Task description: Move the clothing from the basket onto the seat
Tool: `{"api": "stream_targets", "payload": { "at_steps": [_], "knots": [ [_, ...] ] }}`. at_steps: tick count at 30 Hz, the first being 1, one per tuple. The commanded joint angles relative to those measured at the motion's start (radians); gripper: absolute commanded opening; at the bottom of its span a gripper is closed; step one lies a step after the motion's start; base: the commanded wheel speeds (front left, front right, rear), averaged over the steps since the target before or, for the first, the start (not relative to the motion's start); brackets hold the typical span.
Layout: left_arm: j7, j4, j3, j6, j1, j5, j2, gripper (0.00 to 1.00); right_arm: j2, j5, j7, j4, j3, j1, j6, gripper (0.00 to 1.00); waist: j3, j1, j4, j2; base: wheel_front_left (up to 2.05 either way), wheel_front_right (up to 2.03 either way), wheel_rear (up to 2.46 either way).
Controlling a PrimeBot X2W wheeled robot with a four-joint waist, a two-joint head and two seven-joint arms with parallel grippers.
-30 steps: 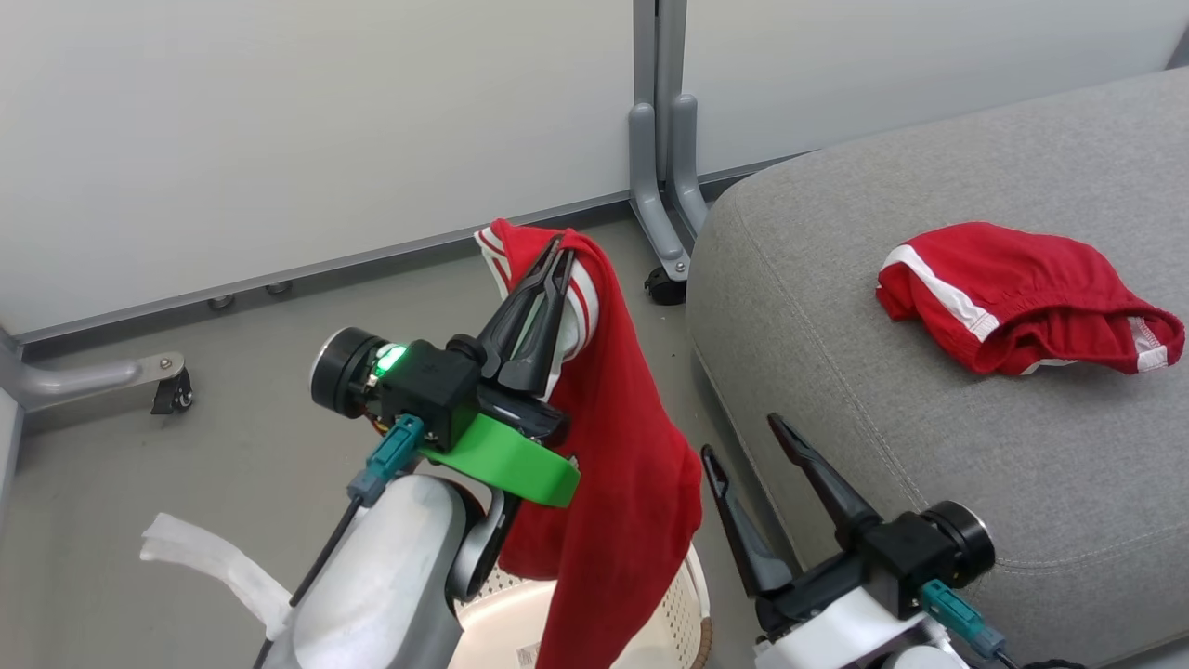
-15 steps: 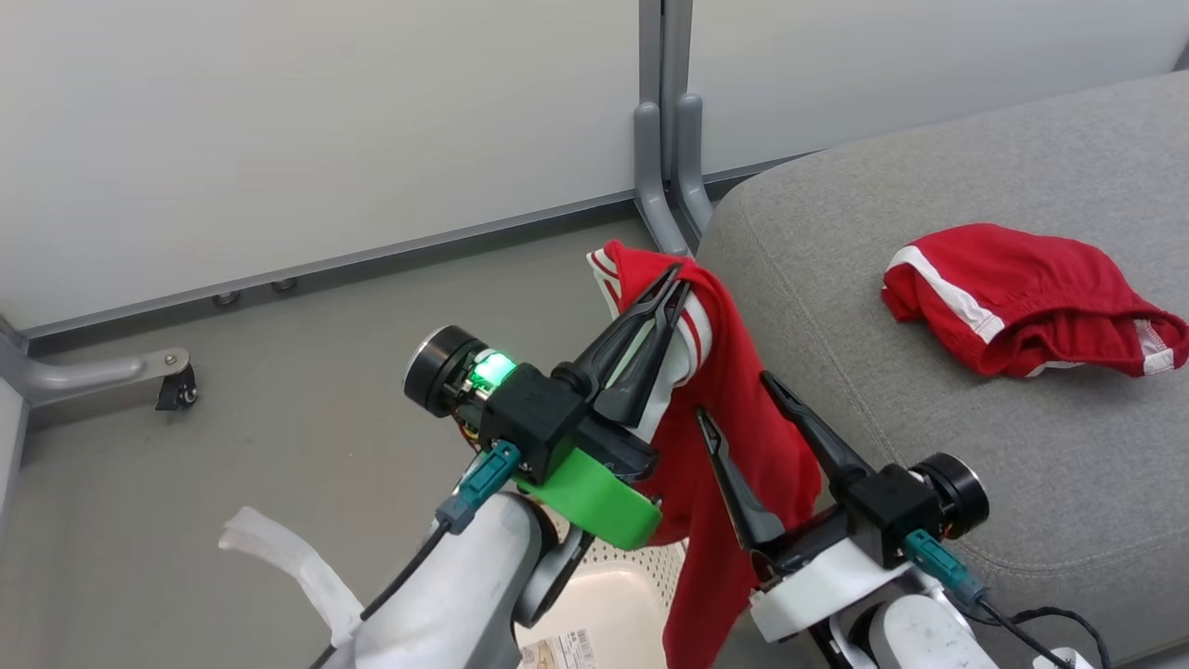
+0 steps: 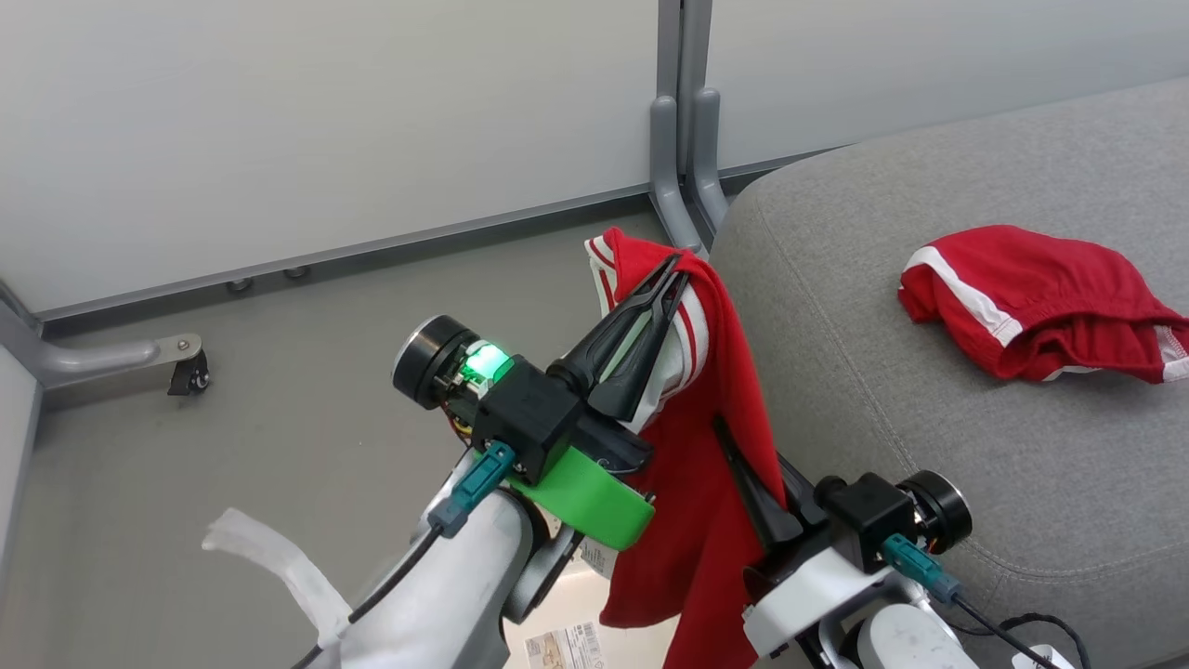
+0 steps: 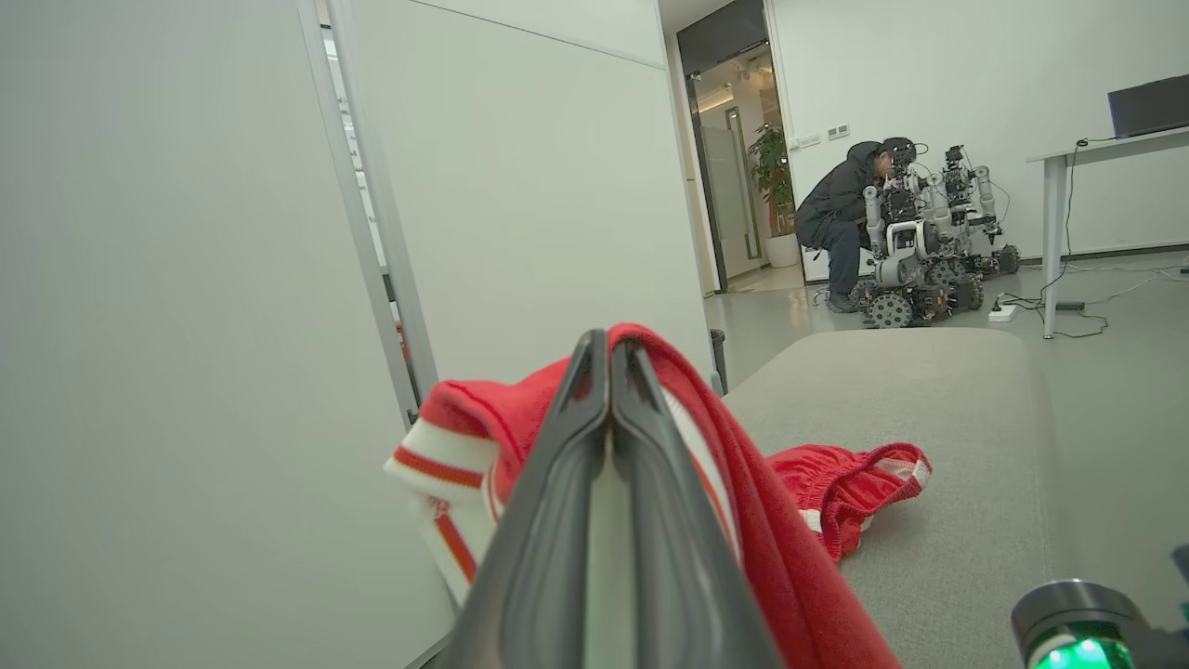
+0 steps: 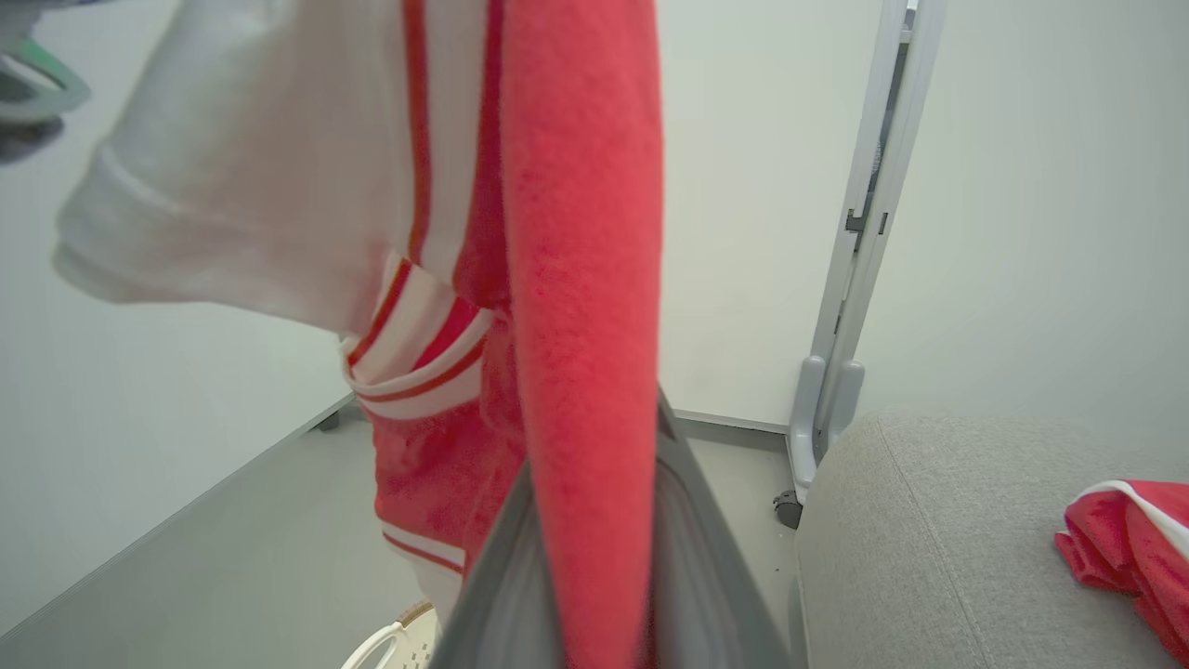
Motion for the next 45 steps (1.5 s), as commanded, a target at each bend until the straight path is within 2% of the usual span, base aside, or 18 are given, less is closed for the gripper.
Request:
{"api": "stream_targets", "payload": {
  "at_steps": [1, 5, 6, 7, 19, 25, 32, 45],
  "knots": [
    [-0.01, 0.028, 0.013, 0.005, 0.025, 0.001, 0.034, 0.0, -0.001, 0.035, -0.003, 0.0, 0.008, -0.009, -0.002, 0.0, 0.01, 0.0001, 0.001, 0.0, 0.0, 0.0, 0.0],
    [-0.006, 0.052, 0.012, 0.003, 0.043, -0.006, 0.052, 0.0, -0.001, 0.044, -0.003, -0.01, -0.001, -0.006, -0.002, 0.0, 0.014, 0.0001, 0.0, 0.0, 0.0, 0.0, 0.0],
    [0.0, 0.06, 0.01, 0.0, 0.046, -0.011, 0.054, 0.62, -0.001, 0.045, -0.003, -0.012, -0.003, -0.005, -0.002, 0.0, 0.015, 0.0001, 0.0, 0.0, 0.0, 0.0, 0.0],
    [0.0, 0.062, 0.01, 0.003, 0.046, -0.009, 0.055, 1.0, -0.001, 0.045, -0.003, -0.015, -0.006, -0.003, -0.002, 0.0, 0.016, 0.0001, 0.0, 0.0, 0.0, 0.0, 0.0],
    [0.007, 0.075, -0.008, 0.005, 0.055, -0.023, 0.054, 1.0, -0.001, 0.018, -0.003, -0.036, -0.033, 0.008, -0.002, 0.0, 0.026, 0.0001, -0.001, 0.0, 0.0, 0.0, 0.0],
    [0.015, 0.07, -0.013, 0.007, 0.06, -0.028, 0.062, 1.0, -0.001, 0.016, -0.003, -0.053, -0.073, 0.011, -0.002, 0.0, 0.033, 0.0001, -0.034, 0.0, 0.0, 0.0, 0.0],
    [0.03, 0.054, -0.02, 0.007, 0.061, -0.031, 0.08, 1.0, -0.001, 0.005, -0.003, -0.086, -0.117, 0.015, -0.002, 0.0, 0.055, 0.0001, -0.144, 0.0, 0.0, 0.0, 0.0],
    [0.049, 0.019, -0.045, 0.012, 0.067, -0.022, 0.097, 1.0, -0.001, 0.02, -0.003, -0.153, -0.133, 0.042, -0.002, 0.0, 0.107, 0.0001, -0.436, 0.0, 0.0, 0.0, 0.0]
  ]
}}
